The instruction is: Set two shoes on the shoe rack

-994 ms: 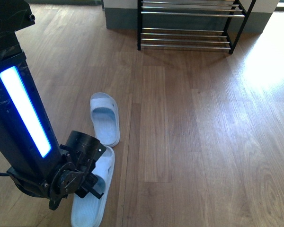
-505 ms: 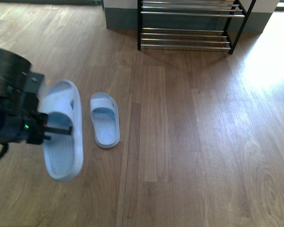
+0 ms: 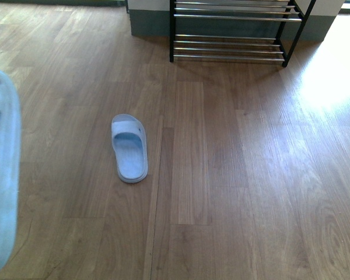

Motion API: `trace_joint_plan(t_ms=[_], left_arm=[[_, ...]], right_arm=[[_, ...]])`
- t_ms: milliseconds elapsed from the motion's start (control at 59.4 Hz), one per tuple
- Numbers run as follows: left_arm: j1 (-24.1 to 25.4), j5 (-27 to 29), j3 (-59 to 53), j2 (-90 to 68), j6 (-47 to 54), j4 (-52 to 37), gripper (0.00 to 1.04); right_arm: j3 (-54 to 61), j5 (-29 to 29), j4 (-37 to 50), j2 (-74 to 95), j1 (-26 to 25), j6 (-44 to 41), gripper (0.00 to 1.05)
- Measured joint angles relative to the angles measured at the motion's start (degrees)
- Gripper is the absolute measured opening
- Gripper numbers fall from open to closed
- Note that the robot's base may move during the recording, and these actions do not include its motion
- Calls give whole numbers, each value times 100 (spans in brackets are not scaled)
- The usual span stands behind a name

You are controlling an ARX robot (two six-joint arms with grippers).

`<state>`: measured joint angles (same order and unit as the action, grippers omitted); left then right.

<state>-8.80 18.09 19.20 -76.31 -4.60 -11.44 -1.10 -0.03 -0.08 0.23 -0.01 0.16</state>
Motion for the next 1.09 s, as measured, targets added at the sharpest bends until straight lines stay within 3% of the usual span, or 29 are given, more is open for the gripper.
trace_joint_plan(t_ms=[152, 253, 1095], left_arm=[[-2, 638, -452, 1974, 22, 979, 1], [-2, 798, -538, 2656, 33, 1163, 1], [-2, 787, -544, 2726, 48, 1182, 1]], right_arm=[[0, 0, -2, 0, 0, 0, 96], [0, 0, 0, 0, 0, 2, 96], [0, 0, 0, 0, 0, 0, 96]])
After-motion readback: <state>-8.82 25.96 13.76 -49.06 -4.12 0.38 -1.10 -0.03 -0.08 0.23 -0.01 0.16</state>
